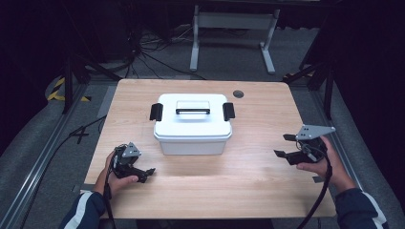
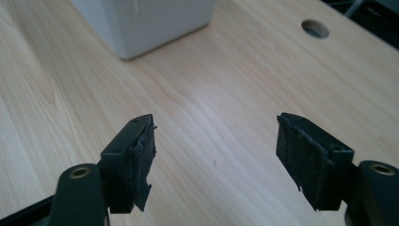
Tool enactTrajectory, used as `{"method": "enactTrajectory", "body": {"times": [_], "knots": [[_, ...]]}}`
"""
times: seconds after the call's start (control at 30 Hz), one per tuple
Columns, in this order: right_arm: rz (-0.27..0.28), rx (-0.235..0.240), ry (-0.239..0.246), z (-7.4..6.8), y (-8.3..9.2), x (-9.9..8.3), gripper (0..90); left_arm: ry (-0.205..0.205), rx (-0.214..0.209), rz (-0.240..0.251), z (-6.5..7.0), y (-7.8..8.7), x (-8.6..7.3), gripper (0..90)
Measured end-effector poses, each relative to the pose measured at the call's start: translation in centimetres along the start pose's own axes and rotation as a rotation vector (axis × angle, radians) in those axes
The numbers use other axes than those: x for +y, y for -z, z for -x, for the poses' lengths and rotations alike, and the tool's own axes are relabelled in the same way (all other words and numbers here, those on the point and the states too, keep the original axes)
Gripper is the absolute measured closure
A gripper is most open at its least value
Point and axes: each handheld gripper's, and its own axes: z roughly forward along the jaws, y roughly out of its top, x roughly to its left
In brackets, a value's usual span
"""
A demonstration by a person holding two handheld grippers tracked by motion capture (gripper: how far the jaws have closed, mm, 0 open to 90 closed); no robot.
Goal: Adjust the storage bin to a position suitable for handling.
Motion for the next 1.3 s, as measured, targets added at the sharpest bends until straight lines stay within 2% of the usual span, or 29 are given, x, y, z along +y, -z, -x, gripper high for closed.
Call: {"method": "enactTrajectory", "body": {"times": [0.17,0.2,0.23,0.3,0.5,0.67,0.77,1.13,1.3], "knots": [[-0.013,0.016,0.073,0.2,-0.1,4.6,29.2,0.000,0.000,0.000,0.0,0.0,0.0,0.2],[-0.016,0.031,0.083,0.1,-0.2,5.6,29.2,0.000,0.000,0.000,0.0,0.0,0.0,0.2],[-0.017,0.024,0.106,0.0,-0.3,6.6,29.3,-0.001,0.000,0.000,0.0,0.0,0.0,0.2],[-0.004,0.044,0.130,-0.1,-0.6,8.5,30.0,0.000,0.000,0.000,0.0,0.0,0.0,0.2],[-0.019,0.058,0.230,-1.0,-2.1,14.1,32.1,-0.001,0.000,0.000,0.0,0.0,0.0,0.2],[-0.036,0.071,0.289,-2.0,-3.4,17.4,34.3,-0.002,-0.001,-0.001,0.0,0.0,0.0,0.2],[-0.058,0.090,0.336,-2.8,-4.5,19.1,36.2,-0.001,-0.001,0.000,0.0,0.0,0.0,0.2],[-0.134,0.163,0.444,-5.6,-9.1,23.1,43.8,-0.002,-0.002,0.000,0.0,0.0,0.0,0.2],[-0.207,0.173,0.494,-6.4,-10.9,24.5,48.1,-0.001,-0.002,0.003,0.0,0.0,0.0,0.2]]}}
